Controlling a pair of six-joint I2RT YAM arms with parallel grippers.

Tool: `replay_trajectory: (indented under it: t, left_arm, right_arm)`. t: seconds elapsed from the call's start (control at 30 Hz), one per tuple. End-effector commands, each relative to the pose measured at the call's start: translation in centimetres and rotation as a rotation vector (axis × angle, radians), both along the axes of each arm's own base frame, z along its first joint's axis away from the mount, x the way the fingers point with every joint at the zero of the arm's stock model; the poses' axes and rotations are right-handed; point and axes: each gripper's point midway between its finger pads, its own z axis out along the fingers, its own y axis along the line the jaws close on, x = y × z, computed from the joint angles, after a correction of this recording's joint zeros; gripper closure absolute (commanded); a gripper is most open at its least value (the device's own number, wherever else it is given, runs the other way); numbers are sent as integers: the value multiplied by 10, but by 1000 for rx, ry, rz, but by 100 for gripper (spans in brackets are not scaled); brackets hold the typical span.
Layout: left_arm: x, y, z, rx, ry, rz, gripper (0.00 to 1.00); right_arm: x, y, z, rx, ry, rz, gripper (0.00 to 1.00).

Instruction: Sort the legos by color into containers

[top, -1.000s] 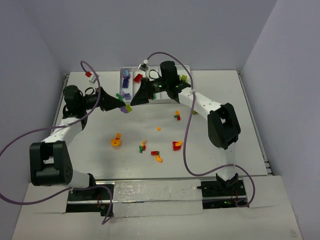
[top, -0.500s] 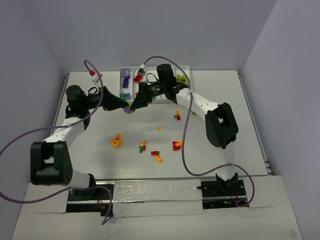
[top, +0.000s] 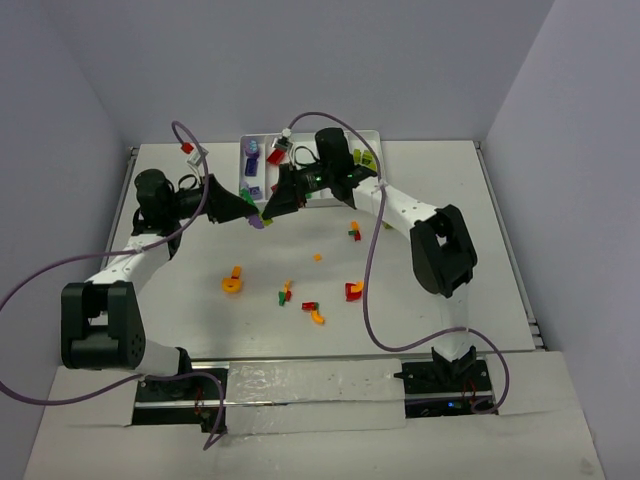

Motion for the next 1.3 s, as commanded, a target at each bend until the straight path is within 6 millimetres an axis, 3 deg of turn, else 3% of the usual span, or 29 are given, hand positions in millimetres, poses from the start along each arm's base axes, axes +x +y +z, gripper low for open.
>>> replay_trajectory:
  t: [0.0,0.1,0.27,0.37,0.5,0.73,0.9,0.97,1.03,1.07,1.17,1.27]
  left_arm:
    - [1,2,-4,48,-49,-14,100]
    - [1,4,-11,69,-44,-12,100]
    - [7,7,-21,100,-32,4,100]
    - [14,7,-20,104,-36,20,100]
    - [27,8,-20,120,-38,55,100]
    - [38,6,-21,148,-44,79,100]
    - [40,6,-21,160,-49,89,100]
    - [41,5,-23,165,-47,88,100]
    - [42,5,-25,173,-44,86,100]
    - [42,4,-27,176,-40,83,100]
    - [41,1,-29,182,-37,68,100]
    - [37,-3,-33,187,-31,36,100]
  right_arm:
    - [27,-37,22,21,-68,-88,100]
    - [53,-70,20,-5,-64,-169,100]
    - [98,-126,-5,-121,-138,-323,100]
    - [152,-173,-45,-350,-170,-540,100]
    - [203,-221,-85,-574,-227,-733,100]
    - [252,-260,-128,-803,-266,-920,100]
    - [266,-277,-149,-900,-275,-973,99]
    - [265,-277,-158,-912,-267,-960,86]
    - [263,-275,-162,-912,-254,-943,50]
    - [262,-274,-163,-910,-249,-937,38]
    - [257,-270,-163,-897,-240,-914,27]
    - [253,-263,-149,-849,-238,-899,21]
